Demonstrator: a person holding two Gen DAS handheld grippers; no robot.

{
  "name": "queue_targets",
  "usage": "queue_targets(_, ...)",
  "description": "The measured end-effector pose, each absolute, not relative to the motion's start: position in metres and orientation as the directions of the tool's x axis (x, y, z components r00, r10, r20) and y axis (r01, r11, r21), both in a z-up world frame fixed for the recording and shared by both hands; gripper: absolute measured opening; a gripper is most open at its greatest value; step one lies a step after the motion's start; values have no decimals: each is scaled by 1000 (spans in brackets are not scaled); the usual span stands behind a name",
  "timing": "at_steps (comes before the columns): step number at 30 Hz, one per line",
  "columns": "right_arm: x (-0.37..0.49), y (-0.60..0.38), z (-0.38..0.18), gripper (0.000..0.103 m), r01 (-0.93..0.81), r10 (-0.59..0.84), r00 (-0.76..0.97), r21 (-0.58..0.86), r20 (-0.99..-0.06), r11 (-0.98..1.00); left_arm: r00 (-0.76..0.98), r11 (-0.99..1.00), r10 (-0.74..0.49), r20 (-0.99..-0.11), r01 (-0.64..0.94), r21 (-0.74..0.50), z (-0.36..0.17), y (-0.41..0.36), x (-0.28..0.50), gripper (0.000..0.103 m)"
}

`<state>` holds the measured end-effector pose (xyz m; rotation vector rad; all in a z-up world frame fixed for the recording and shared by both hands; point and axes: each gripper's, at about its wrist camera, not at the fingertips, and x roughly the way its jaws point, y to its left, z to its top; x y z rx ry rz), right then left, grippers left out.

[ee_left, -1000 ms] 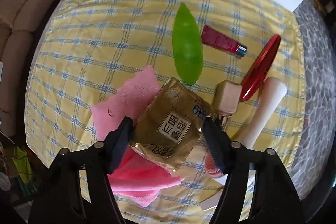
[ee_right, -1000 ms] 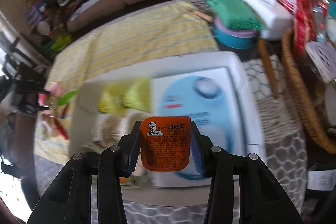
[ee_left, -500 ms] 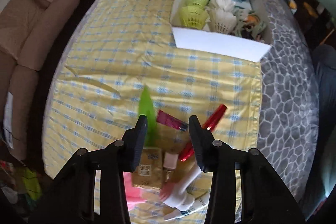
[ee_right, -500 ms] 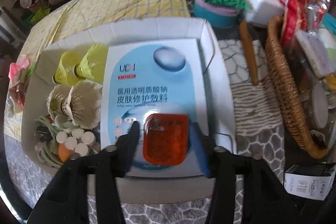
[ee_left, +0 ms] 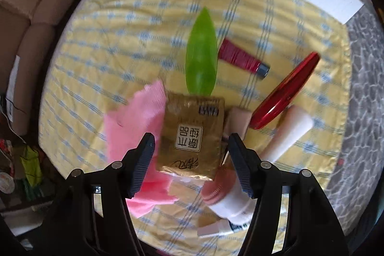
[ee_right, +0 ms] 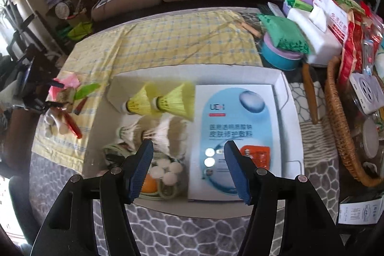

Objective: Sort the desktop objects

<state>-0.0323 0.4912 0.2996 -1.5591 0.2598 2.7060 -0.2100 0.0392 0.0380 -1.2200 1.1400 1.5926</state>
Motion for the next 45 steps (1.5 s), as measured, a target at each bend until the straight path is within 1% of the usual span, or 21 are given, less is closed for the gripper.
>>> queue_targets(1, -33, 490, 299, 63, -94, -74, -505, 139, -860, -986, -201, -284, 109, -973, -945, 164, 40, 37, -213, 64)
queue_targets(2, -33, 492, 298, 63, -98, -71, -504, 139, -861, -985, -201, -308, 119, -972, -939, 156, 40, 34, -218, 55)
queue_targets(3, -32, 493, 298, 63, -104, -70, -505, 142, -860, -984, -200, -322, 114, -973, -934, 154, 38, 32, -221, 43)
queue_targets(6, -29, 497, 297, 63, -117, -85, -513, 168, -854, -979, -171, -307, 112, -979, -943, 130, 34, 26, -218, 41)
queue_targets(9, -24, 498, 299, 63, -116, -82, -516, 165, -853, -979, -170, -328, 154, -973, -938, 112, 45, 23, -215, 36)
queue_targets(15, -4, 520, 310, 63, -156, -79, -557, 198, -826, -968, -224, -331, 246, -943, -934, 136, 95, 39, -185, 34)
queue_targets(19, 8, 535, 314, 63, -174, -54, -566, 183, -822, -968, -221, -243, 308, -926, -959, 148, 136, 102, -142, 33)
queue_targets(22, 10, 537, 308, 63, -171, -4, -538, 114, -843, -979, -184, -200, 372, -910, -973, 115, 159, 166, -120, 32)
queue_targets(24, 11, 539, 298, 63, -169, 14, -512, 85, -859, -982, -176, -161, 395, -902, -980, 121, 166, 221, -106, 32)
queue_targets(26, 14, 543, 290, 63, -169, 4, -503, 94, -864, -981, -161, -138, 405, -900, -984, 115, 165, 268, -95, 32)
queue_targets(28, 20, 542, 288, 63, -152, -12, -512, 105, -859, -983, -163, -108, 387, -908, -985, 131, 157, 309, -84, 32)
queue_targets(30, 27, 536, 289, 63, -117, -28, -525, 105, -851, -988, -171, -65, 360, -917, -985, 158, 149, 338, -73, 32)
queue_targets(32, 34, 525, 293, 63, -66, -65, -540, 120, -839, -991, -166, -64, 350, -922, -986, 153, 146, 342, -72, 32)
queue_targets(34, 41, 513, 299, 64, -20, -101, -560, 135, -822, -991, -157, -80, 345, -925, -987, 138, 141, 330, -74, 37)
queue_targets(35, 41, 509, 301, 65, -6, -115, -566, 143, -817, -990, -151, -102, 348, -925, -987, 123, 138, 317, -76, 43)
queue_targets(36, 42, 503, 304, 66, 8, -130, -573, 153, -809, -988, -150, -140, 353, -923, -984, 107, 136, 298, -81, 53)
queue_targets(37, 41, 496, 307, 69, 20, -138, -581, 155, -802, -988, -159, -172, 356, -921, -980, 103, 133, 286, -80, 59)
queue_targets(38, 39, 493, 308, 71, 24, -134, -584, 148, -801, -989, -170, -234, 366, -915, -968, 87, 130, 266, -83, 71)
queue_targets(39, 37, 489, 308, 71, 19, -120, -586, 134, -801, -991, -171, -292, 375, -911, -955, 59, 127, 247, -86, 76)
queue_targets(42, 28, 493, 305, 71, -29, -113, -582, 160, -806, -987, -192, -480, 395, -898, -877, -24, 105, 193, -86, 77)
queue_targets(45, 29, 502, 305, 71, -79, -101, -590, 181, -801, -980, -180, -590, 404, -897, -801, -105, 84, 173, -82, 77)
